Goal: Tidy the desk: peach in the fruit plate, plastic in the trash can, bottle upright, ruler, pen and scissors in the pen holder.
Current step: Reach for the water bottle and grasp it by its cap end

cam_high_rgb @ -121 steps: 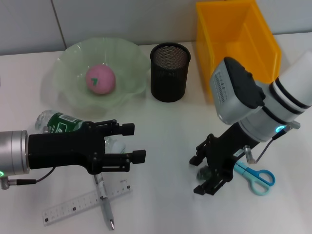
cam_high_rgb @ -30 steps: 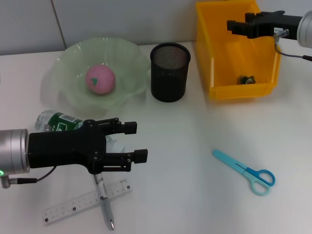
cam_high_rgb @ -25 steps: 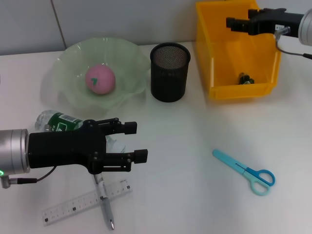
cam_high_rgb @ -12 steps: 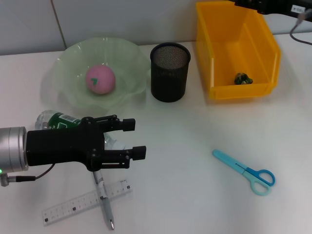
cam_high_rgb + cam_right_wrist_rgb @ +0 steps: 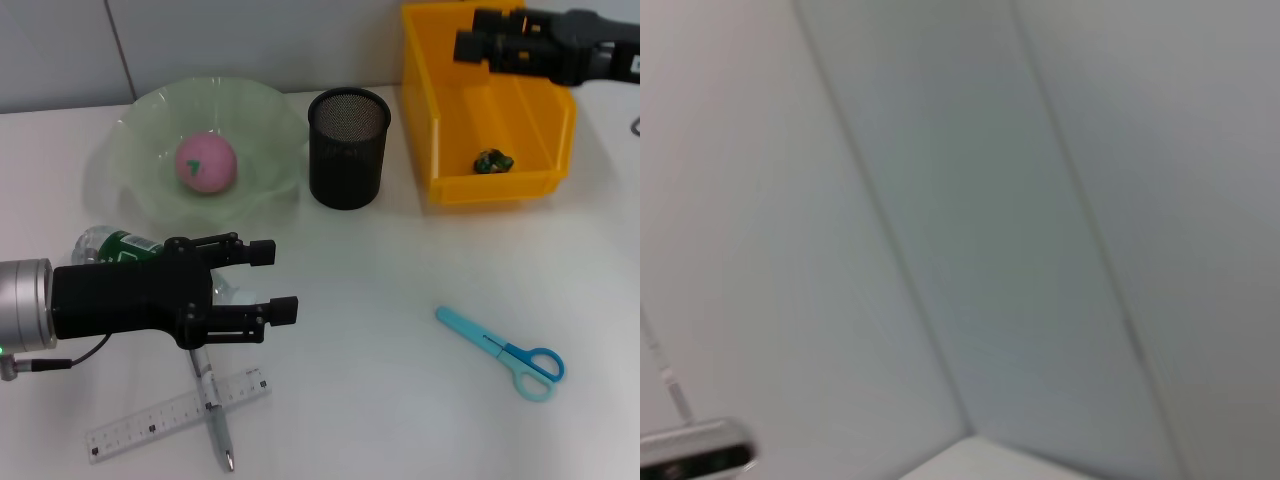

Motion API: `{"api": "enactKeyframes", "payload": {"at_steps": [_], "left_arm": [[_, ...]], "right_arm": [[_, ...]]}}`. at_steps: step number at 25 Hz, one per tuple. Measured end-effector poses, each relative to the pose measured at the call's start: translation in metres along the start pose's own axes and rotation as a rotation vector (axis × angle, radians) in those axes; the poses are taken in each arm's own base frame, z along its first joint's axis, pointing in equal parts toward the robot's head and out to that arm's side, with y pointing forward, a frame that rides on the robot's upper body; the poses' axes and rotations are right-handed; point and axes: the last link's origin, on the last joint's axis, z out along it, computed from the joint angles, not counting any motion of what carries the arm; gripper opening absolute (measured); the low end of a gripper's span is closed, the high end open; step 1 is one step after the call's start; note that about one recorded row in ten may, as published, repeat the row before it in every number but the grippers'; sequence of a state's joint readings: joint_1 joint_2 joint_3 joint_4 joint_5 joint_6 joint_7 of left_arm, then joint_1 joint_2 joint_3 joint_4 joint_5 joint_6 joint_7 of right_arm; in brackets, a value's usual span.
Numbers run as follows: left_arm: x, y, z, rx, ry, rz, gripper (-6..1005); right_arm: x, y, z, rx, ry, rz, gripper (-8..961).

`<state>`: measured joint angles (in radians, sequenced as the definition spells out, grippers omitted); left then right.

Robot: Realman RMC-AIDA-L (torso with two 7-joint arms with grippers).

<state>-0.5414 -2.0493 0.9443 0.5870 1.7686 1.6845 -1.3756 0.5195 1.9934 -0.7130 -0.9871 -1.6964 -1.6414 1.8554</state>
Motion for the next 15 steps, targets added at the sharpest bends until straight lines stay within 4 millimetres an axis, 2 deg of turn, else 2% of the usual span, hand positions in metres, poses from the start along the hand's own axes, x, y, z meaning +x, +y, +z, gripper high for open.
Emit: {"api": "enactKeyframes", "payload": {"at_steps": [6, 15], "left_arm": [[0.002, -0.001, 0.0, 0.007, 0.002, 0.017, 819], [0.011, -0.008, -0.002, -0.006, -0.044, 0.068, 818]], "right_arm": [[0.014, 0.009, -0.008, -0.076, 0.15, 0.026, 747], [0.062, 0.016, -0.004, -0.129, 0.473, 0.003, 746]]}}
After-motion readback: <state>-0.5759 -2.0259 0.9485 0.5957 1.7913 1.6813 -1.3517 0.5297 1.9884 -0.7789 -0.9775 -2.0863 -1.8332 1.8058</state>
